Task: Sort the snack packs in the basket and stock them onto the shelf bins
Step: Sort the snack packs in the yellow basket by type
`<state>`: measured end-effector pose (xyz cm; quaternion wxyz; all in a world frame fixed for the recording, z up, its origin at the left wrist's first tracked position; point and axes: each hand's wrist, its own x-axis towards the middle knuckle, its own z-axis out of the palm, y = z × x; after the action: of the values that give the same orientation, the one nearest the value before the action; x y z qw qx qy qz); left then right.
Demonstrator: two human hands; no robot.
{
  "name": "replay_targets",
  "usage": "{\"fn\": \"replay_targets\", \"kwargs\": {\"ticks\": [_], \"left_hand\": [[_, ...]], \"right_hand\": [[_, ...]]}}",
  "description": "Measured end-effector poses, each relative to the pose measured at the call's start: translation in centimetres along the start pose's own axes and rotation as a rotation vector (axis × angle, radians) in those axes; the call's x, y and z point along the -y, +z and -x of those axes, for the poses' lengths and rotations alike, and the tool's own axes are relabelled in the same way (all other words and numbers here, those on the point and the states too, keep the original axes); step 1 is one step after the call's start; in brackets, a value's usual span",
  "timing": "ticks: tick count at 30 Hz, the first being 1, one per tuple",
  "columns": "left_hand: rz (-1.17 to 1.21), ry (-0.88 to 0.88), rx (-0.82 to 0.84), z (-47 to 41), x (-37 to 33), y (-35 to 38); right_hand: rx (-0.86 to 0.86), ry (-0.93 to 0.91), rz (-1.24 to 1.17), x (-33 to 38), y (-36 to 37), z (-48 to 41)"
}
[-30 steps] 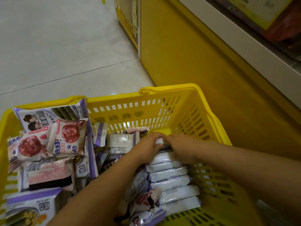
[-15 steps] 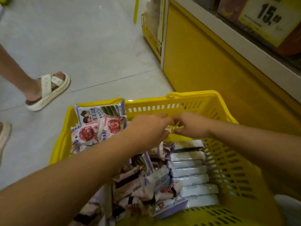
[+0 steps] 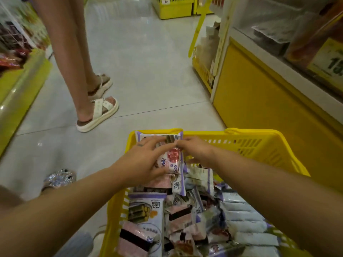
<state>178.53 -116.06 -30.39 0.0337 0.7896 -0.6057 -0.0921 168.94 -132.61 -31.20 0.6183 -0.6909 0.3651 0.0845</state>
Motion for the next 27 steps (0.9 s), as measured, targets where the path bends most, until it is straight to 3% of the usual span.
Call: {"fn": "replay_targets", "kwargs": {"ticks": [3,6,11,19,22,27], "left_hand": [[-0.046,0.033,0.031,-0.1,0.1,1.3],[-0.062,0.049,0.010,0.1,0.2,1.9],[-0.060,0.033,0.015,1.0,0.7,2.2],[-0.183,-0.034,0.062,0.6,0.4,1.3],[-0.271,-0.058,0.122,0.1,0.1,0.6],[-0.422,-0.045,0.246,-2.7,-2.5,-0.2]], "right_hand": [[0.024,0.062,-0.126,-0.5,0.6,-0.4],[-0.033,0.007,-0.176,-0.9,0.5,-0.9],[-0.326,-0.403,0.208,-0.5,-1.0,-0.4],[-0.434,-0.717,0.250,0.6,-6.3,4.2],[-0.460,-0.695,0.316,0.5,-8.9,5.3],[-0.310,-0.420,0.470,-0.6,-11.9,5.3]]}}
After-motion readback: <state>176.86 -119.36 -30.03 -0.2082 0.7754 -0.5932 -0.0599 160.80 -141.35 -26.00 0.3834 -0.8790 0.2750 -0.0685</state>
